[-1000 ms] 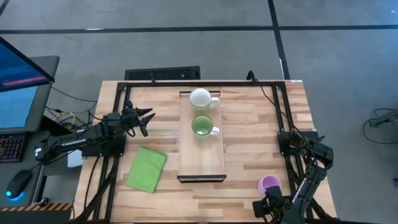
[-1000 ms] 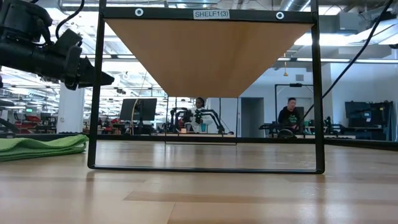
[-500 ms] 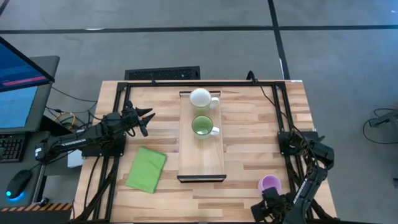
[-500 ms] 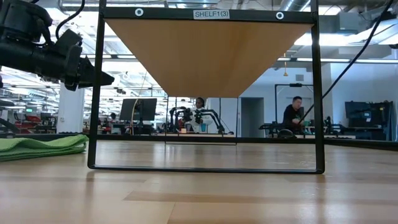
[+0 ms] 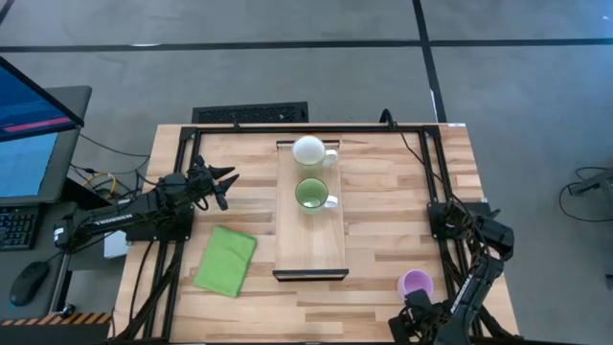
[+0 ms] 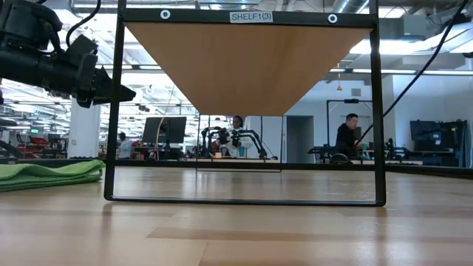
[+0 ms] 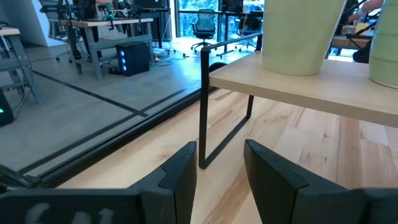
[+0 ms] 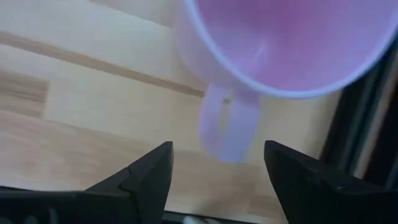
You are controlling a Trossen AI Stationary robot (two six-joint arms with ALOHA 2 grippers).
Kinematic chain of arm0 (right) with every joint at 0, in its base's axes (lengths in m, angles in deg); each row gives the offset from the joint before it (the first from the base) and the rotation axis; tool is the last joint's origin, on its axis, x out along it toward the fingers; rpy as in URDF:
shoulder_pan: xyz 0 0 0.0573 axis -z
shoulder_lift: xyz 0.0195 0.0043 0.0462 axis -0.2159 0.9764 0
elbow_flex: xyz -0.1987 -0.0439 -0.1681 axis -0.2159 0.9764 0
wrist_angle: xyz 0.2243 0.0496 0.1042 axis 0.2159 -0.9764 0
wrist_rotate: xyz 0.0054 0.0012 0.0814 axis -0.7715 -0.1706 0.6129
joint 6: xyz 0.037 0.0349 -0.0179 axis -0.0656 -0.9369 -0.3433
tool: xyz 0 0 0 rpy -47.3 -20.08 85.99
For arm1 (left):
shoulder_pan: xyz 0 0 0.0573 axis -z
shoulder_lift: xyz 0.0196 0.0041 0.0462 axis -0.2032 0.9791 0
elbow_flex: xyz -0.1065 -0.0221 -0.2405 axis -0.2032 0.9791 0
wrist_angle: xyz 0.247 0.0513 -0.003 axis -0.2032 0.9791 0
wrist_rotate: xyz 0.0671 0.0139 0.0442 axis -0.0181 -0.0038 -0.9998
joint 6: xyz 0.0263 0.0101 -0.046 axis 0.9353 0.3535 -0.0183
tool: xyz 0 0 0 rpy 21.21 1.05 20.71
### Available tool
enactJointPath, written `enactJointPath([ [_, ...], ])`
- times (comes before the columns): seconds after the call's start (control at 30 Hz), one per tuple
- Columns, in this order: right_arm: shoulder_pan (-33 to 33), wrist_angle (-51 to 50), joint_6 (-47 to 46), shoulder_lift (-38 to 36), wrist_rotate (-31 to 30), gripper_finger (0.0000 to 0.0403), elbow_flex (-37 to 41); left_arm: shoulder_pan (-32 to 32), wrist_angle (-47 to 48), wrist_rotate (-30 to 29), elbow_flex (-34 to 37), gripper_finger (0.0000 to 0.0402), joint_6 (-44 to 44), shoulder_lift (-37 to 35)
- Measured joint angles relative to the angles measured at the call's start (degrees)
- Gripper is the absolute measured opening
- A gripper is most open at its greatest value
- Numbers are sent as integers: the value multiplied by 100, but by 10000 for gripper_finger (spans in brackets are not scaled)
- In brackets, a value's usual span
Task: Stack small to large cups/mugs on shelf
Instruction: Put the pink mug on the shelf
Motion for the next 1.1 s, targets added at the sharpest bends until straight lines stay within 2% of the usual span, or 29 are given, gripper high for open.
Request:
enactJointPath([
  [0.33, 50, 130, 251, 0, 7, 276, 0, 2, 0, -2, 2, 126, 0, 0],
  [0.53, 126, 110, -174, 0, -1, 276, 0, 1, -2, -2, 1, 126, 0, 0],
  [1.1, 461, -171, -69, 0, 11, 276, 0, -1, -2, -4, 1, 126, 0, 0],
])
